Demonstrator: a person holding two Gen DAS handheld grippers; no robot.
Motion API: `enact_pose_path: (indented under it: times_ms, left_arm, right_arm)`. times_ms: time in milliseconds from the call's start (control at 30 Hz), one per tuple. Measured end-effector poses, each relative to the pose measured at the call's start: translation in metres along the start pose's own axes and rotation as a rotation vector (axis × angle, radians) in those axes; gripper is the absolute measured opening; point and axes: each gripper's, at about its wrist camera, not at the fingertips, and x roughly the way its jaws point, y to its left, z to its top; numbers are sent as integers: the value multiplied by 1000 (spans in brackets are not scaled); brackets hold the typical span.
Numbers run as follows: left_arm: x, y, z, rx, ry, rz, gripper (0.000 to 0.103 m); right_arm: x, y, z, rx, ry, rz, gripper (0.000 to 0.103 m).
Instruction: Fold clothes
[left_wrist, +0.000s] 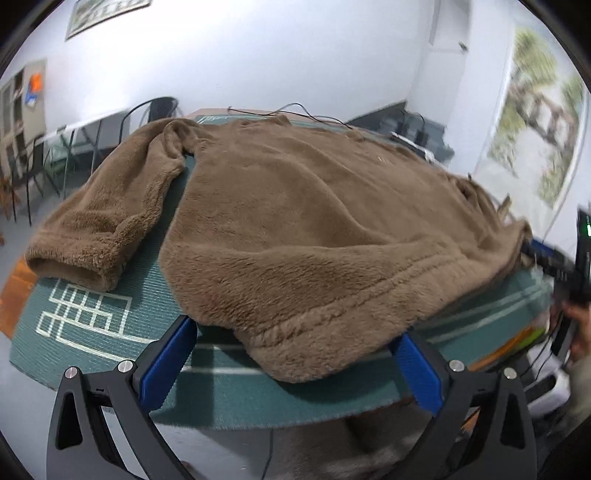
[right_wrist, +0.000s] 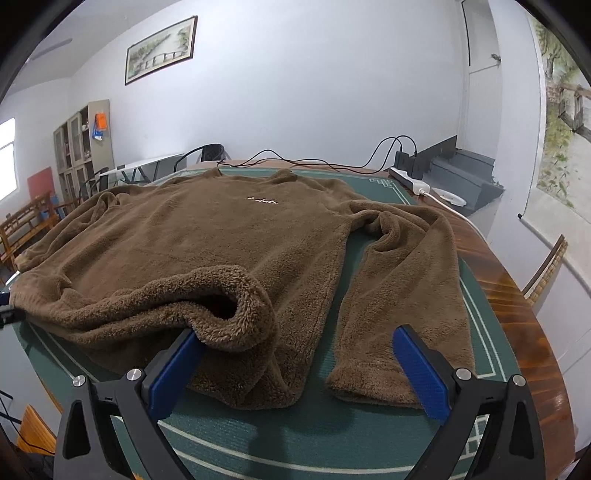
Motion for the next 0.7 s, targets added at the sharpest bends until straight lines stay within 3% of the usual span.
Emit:
enact_pose_path:
  times_ms: [167,433,700]
  left_arm:
    - [-2,20,6,-141,-40,-59,103]
    - [1,29,15,-226,-84,-44,103]
    - [-8,41,22,-275,-154,126,103]
  right_arm:
    - [-3,2,-1,-10,-6,-2,102]
    - [-10,13,-5,-47,-39,40,102]
    - [-43,33,-7,-117,-150,147,102]
